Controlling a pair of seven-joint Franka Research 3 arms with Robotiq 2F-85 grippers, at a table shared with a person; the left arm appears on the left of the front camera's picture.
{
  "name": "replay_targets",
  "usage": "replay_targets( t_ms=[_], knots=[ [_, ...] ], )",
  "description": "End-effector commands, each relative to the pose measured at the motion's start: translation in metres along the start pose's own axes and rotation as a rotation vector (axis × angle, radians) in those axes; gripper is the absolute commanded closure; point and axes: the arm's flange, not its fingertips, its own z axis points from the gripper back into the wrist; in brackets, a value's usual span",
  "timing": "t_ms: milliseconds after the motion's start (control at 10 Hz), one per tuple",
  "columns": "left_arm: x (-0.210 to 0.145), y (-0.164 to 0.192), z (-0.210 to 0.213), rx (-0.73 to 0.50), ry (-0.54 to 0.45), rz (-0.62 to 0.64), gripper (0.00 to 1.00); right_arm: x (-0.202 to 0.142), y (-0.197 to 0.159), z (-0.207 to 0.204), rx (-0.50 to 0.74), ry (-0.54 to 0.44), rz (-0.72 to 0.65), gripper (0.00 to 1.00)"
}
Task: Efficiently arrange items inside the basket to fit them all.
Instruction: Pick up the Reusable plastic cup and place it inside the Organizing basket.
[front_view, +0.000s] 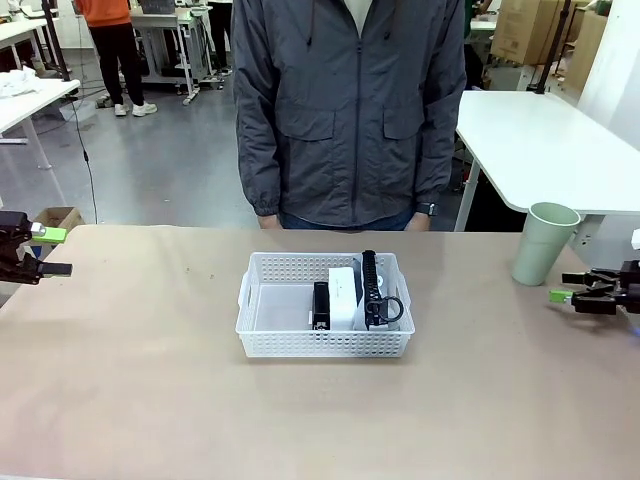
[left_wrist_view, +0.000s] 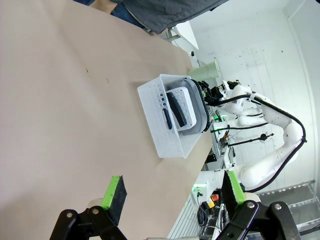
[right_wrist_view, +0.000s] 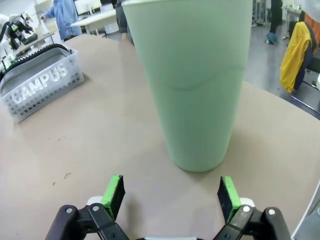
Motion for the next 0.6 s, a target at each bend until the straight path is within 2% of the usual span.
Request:
replay_targets(
  t_ms=[0, 100, 500],
  knots=[
    [-0.001, -0.003, 0.001, 0.002, 0.007, 0.008, 0.00, -0.004, -0.003, -0.013, -0.013, -0.048, 0.042, 0.00],
    [-0.001, -0.003, 0.001, 0.002, 0.007, 0.008, 0.00, -0.004, -0.002, -0.020, 0.009, -0.064, 0.039, 0.00],
    [-0.001, -0.003, 0.001, 0.002, 0.007, 0.008, 0.00, -0.004, 0.002, -0.044, -0.036, -0.246, 0.089, 0.00]
  ],
)
